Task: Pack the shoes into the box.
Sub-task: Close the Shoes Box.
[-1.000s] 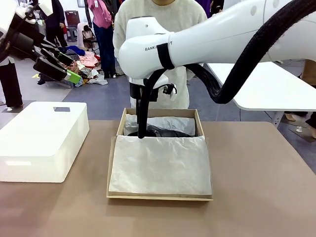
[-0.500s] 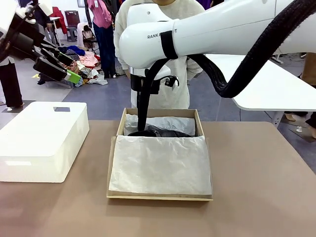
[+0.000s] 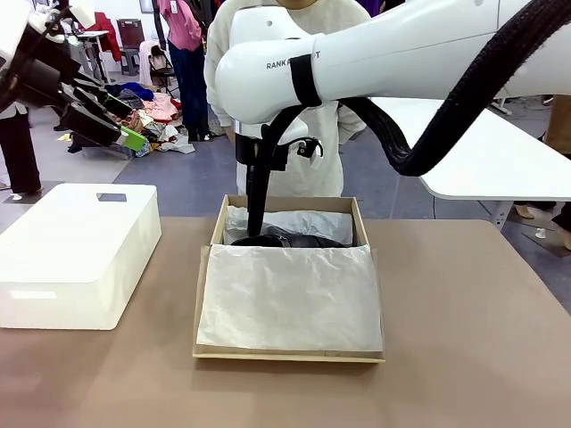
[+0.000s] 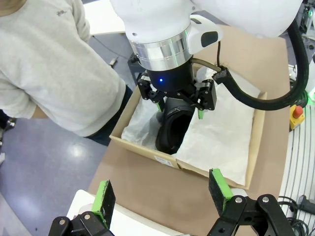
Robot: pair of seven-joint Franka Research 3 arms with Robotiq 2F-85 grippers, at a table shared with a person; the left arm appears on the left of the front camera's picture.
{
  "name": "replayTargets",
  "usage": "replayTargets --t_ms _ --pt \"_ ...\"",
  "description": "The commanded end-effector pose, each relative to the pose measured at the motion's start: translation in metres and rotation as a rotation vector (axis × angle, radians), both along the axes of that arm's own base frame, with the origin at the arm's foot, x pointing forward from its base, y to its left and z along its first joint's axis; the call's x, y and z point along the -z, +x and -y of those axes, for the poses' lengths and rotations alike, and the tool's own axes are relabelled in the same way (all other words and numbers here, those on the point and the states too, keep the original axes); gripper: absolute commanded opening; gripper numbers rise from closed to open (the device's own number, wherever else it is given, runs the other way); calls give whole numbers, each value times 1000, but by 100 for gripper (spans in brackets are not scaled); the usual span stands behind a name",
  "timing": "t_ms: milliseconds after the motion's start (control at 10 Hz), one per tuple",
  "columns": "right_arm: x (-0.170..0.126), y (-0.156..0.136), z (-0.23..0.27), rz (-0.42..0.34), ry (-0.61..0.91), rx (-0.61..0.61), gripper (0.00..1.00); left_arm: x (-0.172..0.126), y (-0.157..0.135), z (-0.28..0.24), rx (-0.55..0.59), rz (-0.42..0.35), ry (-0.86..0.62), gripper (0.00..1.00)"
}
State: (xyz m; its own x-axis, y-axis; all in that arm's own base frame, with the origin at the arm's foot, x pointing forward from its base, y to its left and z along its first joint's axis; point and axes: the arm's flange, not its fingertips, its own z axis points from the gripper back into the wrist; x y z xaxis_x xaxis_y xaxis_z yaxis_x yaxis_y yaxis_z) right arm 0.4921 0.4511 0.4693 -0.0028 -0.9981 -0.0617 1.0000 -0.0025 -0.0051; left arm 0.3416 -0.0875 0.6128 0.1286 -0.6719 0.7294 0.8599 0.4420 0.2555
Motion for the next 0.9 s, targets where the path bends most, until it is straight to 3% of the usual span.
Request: replayTargets --t_ms 0,200,300,500,800 --pt "0 0 0 -5 -4 -2 100 1 0 -2 20 3 -5 100" --pt "-3 -4 4 11 -10 -35 100 1 0 -2 20 3 -5 100" --pt "-11 -8 16 45 -39 -116 100 1 0 -2 20 3 -5 100" --pt "-25 -14 48 40 -133 -260 100 1 0 -2 20 3 -5 100" --pt "-38 -18 112 16 -265 -647 100 1 0 -2 20 3 -5 100"
